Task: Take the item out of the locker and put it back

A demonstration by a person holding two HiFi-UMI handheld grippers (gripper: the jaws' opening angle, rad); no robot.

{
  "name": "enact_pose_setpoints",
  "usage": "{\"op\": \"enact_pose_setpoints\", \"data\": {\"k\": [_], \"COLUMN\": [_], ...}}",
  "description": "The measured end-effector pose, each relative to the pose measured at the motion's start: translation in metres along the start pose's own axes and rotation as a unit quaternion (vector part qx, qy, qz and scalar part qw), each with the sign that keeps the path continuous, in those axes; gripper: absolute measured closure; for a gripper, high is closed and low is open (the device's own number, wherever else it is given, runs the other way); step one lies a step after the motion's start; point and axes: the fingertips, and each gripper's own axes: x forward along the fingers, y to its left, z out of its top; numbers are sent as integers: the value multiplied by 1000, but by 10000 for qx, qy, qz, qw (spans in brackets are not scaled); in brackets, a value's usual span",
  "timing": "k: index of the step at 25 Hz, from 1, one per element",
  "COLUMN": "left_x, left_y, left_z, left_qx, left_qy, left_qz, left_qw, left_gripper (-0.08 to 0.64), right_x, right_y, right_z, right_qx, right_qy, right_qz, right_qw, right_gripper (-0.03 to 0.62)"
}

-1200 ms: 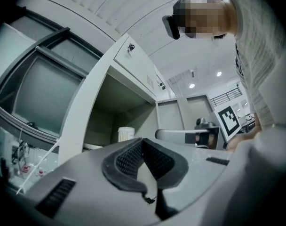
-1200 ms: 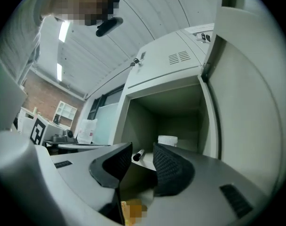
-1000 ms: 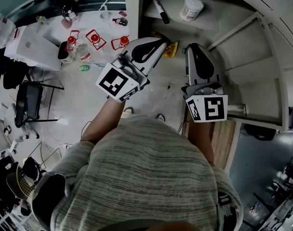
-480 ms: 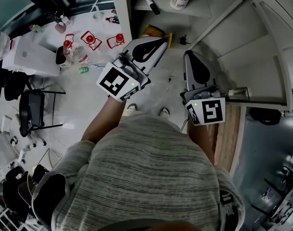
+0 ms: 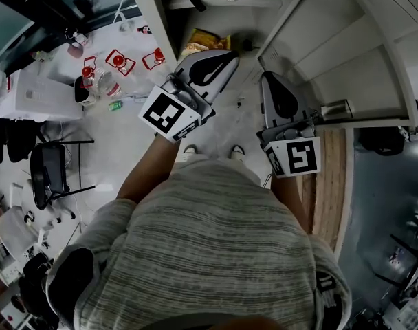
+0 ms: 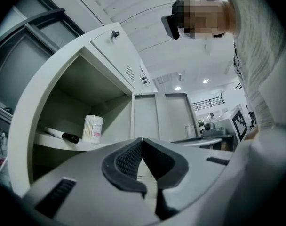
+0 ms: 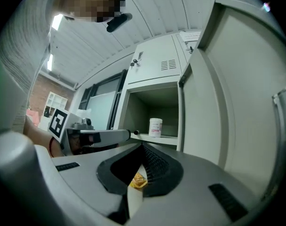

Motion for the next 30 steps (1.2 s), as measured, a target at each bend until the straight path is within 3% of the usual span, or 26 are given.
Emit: {"op": "enact_pose_setpoints", "data": {"k": [30], "left_x": [6], "left_y": [-3], "left_z": [0], "left_qx": [10], "left_qy": [-34], "left_qz": [50], "left_qw": [10000], "left_gripper": [552], "right_x": [2], "right_y": [0], "right_z": [-1], "right_qx": [97], "right_qy": [49], "right_qz": [176], "right_qw": [9998], "right_gripper": [568]}}
